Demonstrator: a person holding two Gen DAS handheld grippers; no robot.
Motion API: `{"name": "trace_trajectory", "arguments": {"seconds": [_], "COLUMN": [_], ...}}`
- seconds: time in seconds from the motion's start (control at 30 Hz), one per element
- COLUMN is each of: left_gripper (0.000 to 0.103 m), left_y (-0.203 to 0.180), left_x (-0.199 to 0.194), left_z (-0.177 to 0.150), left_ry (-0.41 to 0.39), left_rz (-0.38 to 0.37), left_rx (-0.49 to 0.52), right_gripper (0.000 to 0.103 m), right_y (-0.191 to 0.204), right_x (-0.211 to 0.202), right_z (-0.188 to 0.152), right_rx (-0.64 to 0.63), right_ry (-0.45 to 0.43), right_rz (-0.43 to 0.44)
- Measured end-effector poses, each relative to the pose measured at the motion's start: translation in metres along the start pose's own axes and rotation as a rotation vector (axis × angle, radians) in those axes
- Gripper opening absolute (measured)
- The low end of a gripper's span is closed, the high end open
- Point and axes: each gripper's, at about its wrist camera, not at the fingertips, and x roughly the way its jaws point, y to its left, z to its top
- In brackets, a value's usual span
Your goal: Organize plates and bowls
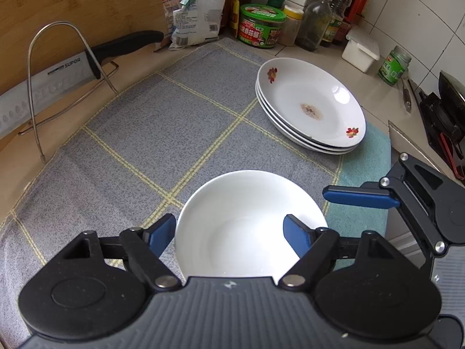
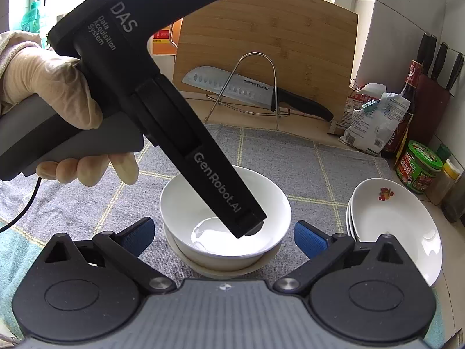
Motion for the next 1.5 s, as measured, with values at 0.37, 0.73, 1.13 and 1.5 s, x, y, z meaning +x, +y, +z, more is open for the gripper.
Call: {"name": "trace_trajectory", "arguments": {"seconds": [0.37, 0.73, 1.13, 1.5], "left_gripper": [0.096, 0.099, 0.100, 0.100], "left_y": [0.016, 0.027, 0.051, 0.119], "left_x": [-0.046, -0.078, -0.117, -0.130], "left_z": [-0.031, -0.095, -0.171, -0.237], "left_ry": [-0.193, -0.333, -0.344, -0.335], "left_rz": [0.117, 0.280, 0.375, 0.464], "left_rx": [-0.094, -0.298, -0.514, -0.412], "right_gripper": [0.103, 0.103, 0.103, 0.103], "right_y": [-0.006, -0.005, 0.022, 0.122], "right_x": [-0.003, 0.005, 0.008, 0.030], "right_z": [0.005, 0.011, 0.039, 0.074], "right_rx": [0.036, -0.064, -0.189, -0.169], "right_ry": [-0.007, 0.035, 0.017, 0.062], "right_rz": [-0.003, 0.032, 0.067, 0.014]}}
